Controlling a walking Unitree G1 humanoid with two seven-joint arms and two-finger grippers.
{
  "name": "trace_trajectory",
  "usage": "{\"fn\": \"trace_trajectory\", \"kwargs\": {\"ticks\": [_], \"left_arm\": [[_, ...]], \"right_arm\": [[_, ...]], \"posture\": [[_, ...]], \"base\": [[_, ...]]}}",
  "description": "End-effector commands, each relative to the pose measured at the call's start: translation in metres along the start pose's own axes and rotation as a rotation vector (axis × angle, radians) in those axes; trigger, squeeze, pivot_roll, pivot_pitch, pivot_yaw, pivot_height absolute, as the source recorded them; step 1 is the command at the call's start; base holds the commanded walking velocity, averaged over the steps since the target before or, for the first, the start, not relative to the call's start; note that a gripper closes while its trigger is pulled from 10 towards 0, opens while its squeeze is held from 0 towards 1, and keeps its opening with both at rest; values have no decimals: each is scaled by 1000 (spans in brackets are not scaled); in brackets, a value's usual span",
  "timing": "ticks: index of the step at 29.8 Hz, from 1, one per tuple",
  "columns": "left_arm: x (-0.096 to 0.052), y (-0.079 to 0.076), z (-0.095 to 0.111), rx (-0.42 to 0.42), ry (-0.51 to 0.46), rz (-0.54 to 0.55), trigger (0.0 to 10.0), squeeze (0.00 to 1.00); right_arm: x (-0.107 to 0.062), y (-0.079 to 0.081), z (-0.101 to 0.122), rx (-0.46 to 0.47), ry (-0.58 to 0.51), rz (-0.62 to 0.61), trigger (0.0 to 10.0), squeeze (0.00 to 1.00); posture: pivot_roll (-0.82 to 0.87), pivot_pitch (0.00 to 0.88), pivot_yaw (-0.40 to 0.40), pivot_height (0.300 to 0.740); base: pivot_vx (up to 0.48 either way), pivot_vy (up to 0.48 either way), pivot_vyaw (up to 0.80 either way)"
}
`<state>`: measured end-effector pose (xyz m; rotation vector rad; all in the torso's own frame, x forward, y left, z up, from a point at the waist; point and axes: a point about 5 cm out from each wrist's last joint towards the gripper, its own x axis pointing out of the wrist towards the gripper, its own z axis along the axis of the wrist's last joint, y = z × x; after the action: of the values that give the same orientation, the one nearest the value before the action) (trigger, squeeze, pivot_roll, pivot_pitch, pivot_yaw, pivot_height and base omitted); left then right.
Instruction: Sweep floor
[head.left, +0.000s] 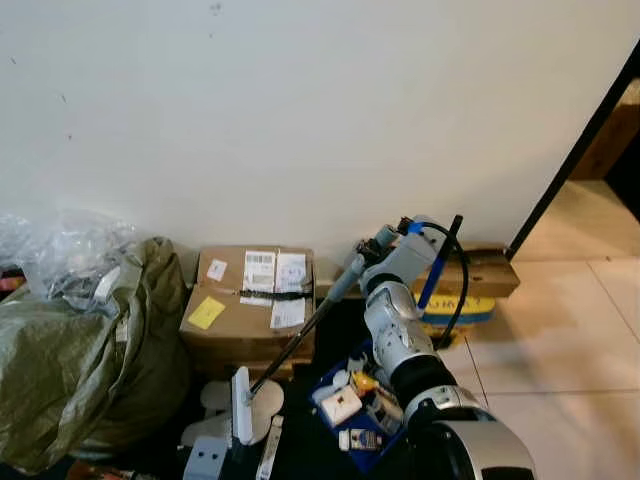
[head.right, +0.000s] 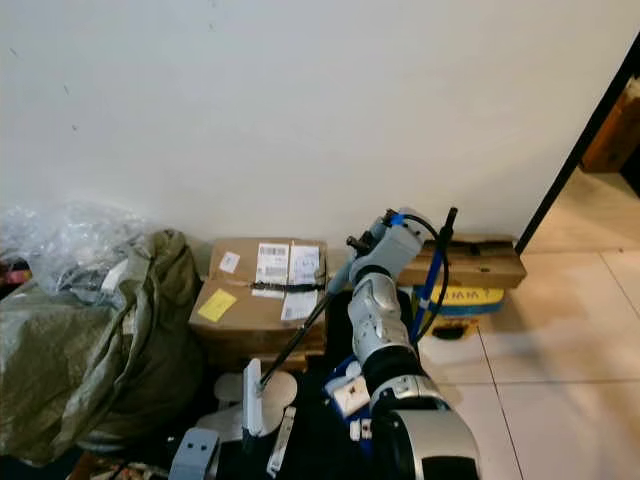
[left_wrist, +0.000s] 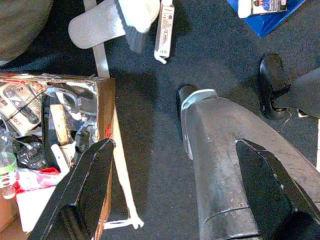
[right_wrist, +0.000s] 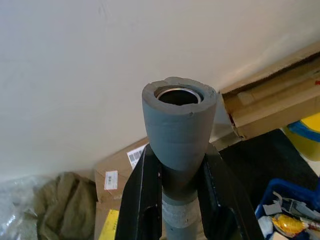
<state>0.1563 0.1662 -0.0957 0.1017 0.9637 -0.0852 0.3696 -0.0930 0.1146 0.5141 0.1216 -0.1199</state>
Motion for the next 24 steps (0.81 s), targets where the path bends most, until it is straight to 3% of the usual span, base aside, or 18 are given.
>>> {"fn": "trace_trajectory", "kwargs": {"ticks": [1, 6, 9, 15, 17, 20, 21, 24], "left_arm": [[-4, 6, -16, 22, 53, 8, 10000, 0], [-4, 7, -15, 28, 48, 7, 10000, 0], [-4, 7, -15, 28, 48, 7, 10000, 0], [-3, 7, -12, 30, 44, 3, 10000, 0], [-2, 6, -9, 29, 39, 0, 10000, 0], [-2, 6, -8, 29, 38, -1, 10000, 0], [-1, 6, -6, 28, 34, -1, 10000, 0], [-1, 5, -5, 27, 31, 0, 10000, 0]], "right_arm": [[-48, 49, -82, 144, 234, 63, 10000, 0], [-48, 34, -91, 15, 280, 33, 10000, 0], [-48, 34, -91, 15, 280, 33, 10000, 0], [-46, 19, -91, -87, 274, 21, 10000, 0], [-41, 7, -84, -195, 237, 36, 10000, 0], [-39, 4, -81, -226, 225, 43, 10000, 0], [-35, -2, -74, -322, 197, 63, 10000, 0], [-31, -7, -68, -395, 176, 82, 10000, 0]], "posture": [[46, 212, 42, 740], [38, 207, 44, 740], [38, 207, 44, 740], [17, 184, 41, 740], [8, 169, 38, 740], [8, 167, 38, 740], [0, 149, 33, 740], [-2, 141, 31, 740]], "base": [[0, 0, 0], [0, 0, 0], [0, 0, 0], [0, 0, 0], [0, 0, 0], [0, 0, 0], [0, 0, 0], [0, 0, 0]]}}
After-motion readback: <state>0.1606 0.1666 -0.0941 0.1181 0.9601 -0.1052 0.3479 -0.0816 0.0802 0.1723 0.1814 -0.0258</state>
